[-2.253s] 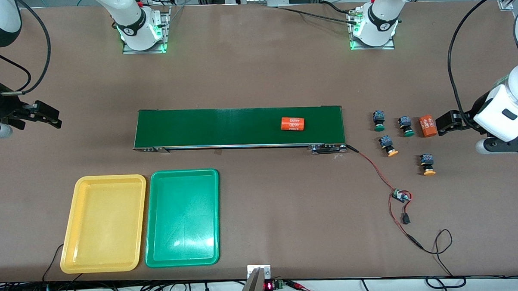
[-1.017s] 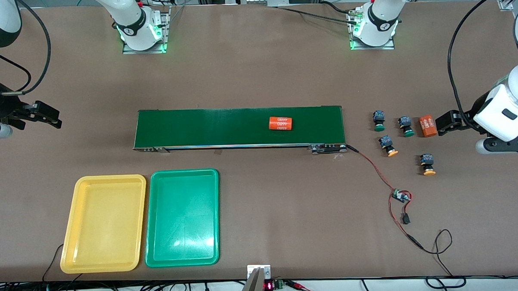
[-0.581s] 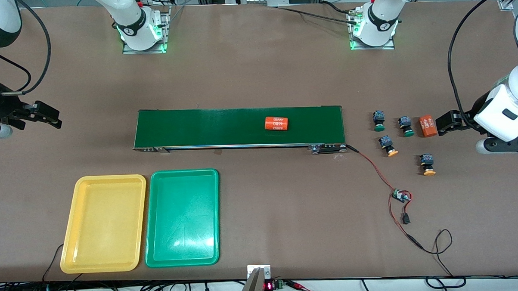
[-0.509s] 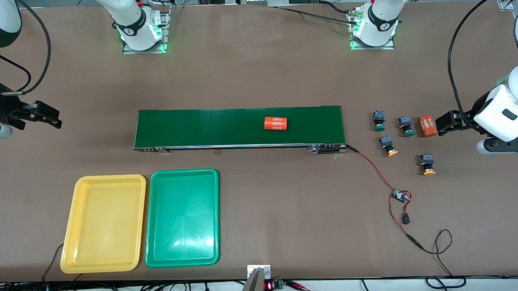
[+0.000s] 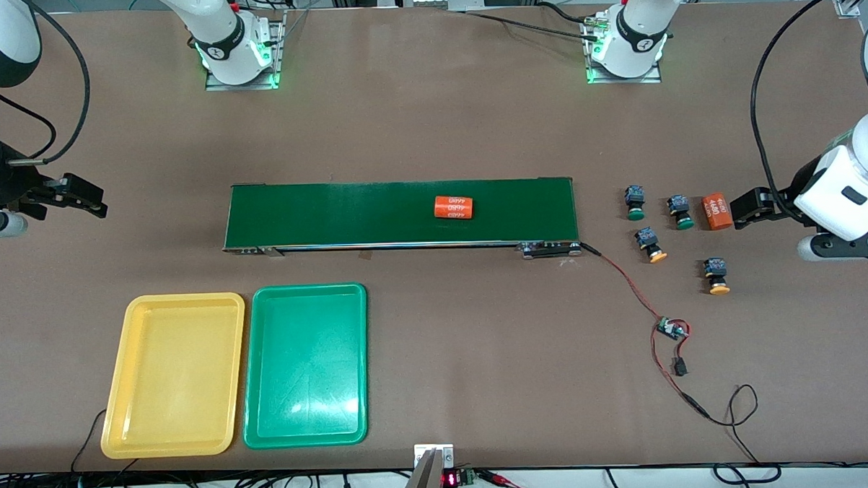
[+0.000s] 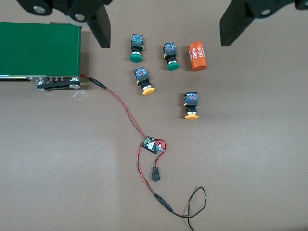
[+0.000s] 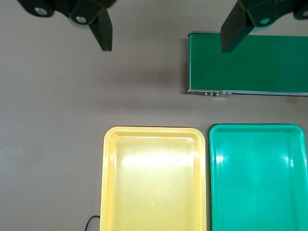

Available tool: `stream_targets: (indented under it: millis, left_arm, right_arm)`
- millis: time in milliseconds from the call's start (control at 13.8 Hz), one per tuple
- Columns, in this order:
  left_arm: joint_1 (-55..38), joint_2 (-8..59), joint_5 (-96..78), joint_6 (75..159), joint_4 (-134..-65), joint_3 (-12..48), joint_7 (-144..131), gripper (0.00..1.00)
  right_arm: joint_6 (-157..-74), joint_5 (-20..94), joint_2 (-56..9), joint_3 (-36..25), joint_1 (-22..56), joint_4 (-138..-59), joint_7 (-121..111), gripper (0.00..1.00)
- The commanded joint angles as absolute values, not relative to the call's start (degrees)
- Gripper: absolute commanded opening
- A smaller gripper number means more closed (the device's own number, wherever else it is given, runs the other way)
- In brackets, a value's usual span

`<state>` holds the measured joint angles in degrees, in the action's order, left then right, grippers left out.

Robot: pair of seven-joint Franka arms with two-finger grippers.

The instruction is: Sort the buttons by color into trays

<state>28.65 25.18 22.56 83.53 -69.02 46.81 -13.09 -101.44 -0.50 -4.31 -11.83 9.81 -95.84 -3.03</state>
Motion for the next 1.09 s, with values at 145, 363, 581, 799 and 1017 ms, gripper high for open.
stream_targets:
  millis: [145,363,581,799,1017]
  left_arm:
    - [28.7,25.2,23.6,82.5,-68.6,47.6,-13.4,1.0]
    - [28.7,25.2,23.5,81.6,-68.6,47.6,-13.4,1.0]
    - [28.7,25.2,23.5,80.2,-68.6,47.7,-13.4,1.0]
    - [28.7,25.2,23.5,80.0,-68.7,47.7,-13.4,1.0]
    - [28.7,25.2,23.5,77.5,-68.7,47.7,-13.4,1.0]
  right_arm:
    - [-101.3,0.2,-4.7,-11.5,9.2,-94.7,-2.6,1.0]
    - [-101.3,0.5,-4.7,-11.5,9.2,-94.7,-2.6,1.0]
    - [-101.3,0.5,-4.7,-11.5,9.1,-94.7,-2.6,1.0]
    - [-101.3,0.5,-4.8,-11.5,9.2,-94.7,-2.6,1.0]
    - [-101.3,0.5,-4.8,-11.5,9.2,-94.7,-2.6,1.0]
